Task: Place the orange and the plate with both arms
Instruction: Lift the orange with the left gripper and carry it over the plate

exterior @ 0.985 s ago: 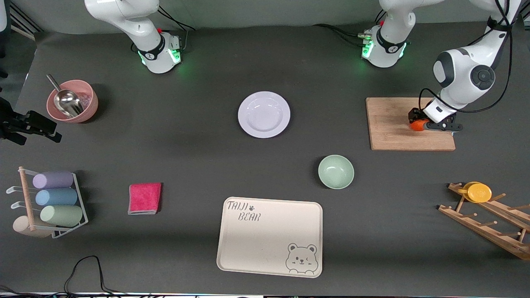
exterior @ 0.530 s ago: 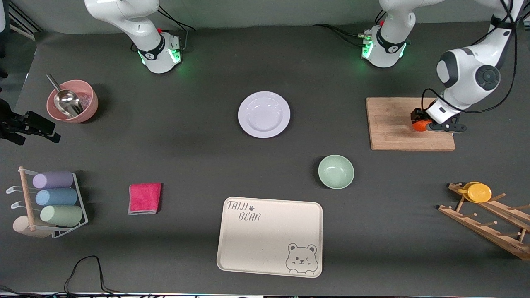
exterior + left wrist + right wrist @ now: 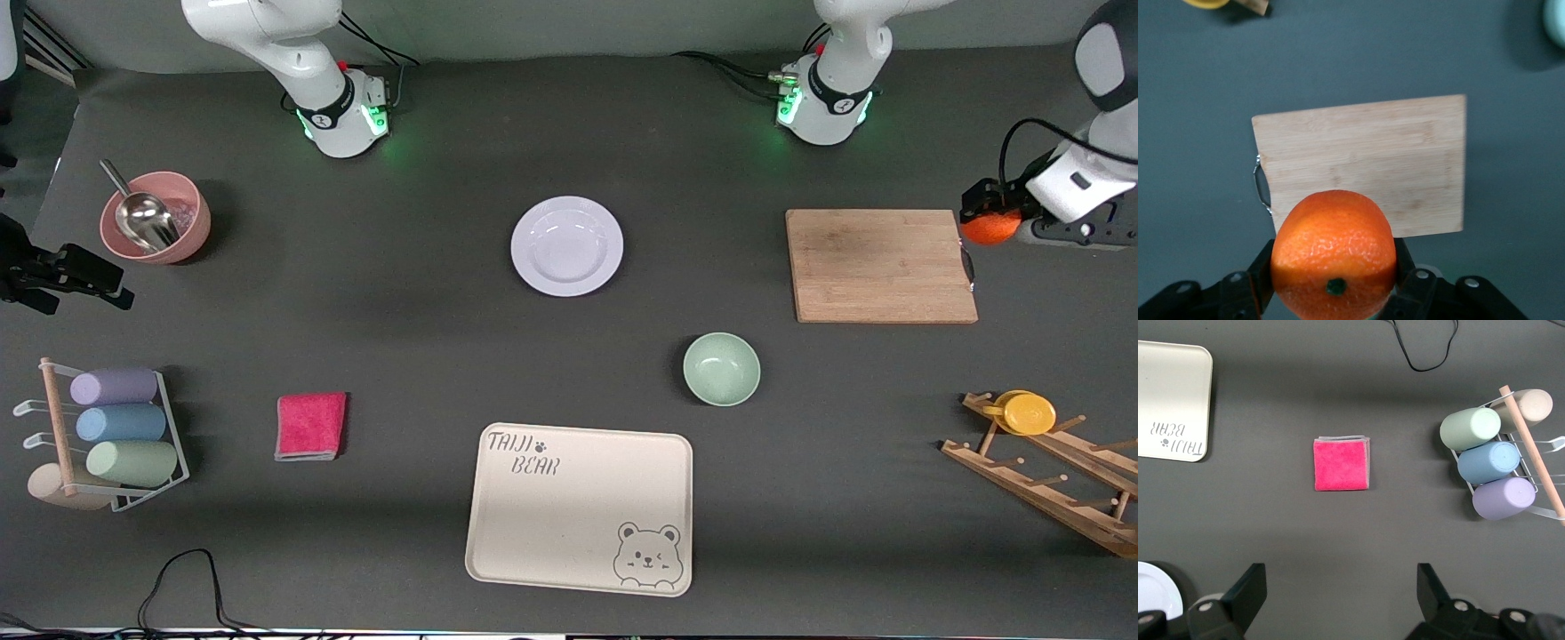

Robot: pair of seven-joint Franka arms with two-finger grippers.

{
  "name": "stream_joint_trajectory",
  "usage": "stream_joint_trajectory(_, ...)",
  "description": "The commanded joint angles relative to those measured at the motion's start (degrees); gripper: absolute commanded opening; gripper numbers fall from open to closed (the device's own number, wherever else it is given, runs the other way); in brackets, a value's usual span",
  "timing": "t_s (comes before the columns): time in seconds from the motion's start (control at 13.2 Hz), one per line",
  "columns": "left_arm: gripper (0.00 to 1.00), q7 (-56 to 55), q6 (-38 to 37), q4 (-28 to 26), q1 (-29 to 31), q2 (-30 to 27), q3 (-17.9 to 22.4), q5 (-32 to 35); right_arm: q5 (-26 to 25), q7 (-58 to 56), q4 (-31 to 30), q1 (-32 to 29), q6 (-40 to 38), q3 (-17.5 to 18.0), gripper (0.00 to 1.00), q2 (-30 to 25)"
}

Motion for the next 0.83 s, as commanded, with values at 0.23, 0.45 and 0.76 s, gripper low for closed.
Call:
stream_joint_trajectory(0.23, 0.49, -29.46, 0.2, 3.85, -7.49, -0.09, -20.44, -7.56, -1.15, -0.21, 0.18, 0.17, -0.82, -0.65, 1.0, -0.18)
stream_joint_trajectory(0.45, 0.49, -49.84, 6.07, 10.26, -10.04, 8.77, -34.14, -8.37, -1.15, -0.39, 0.26, 0.08, -0.73, -0.65, 1.0, 0.0)
stream_joint_trajectory(0.76, 0.48, -74.9, 16.88, 15.98, -13.98, 24.58, -46.57, 3.63, -1.06, -0.65, 0.53, 0.26, -0.73, -0.65, 1.0, 0.61)
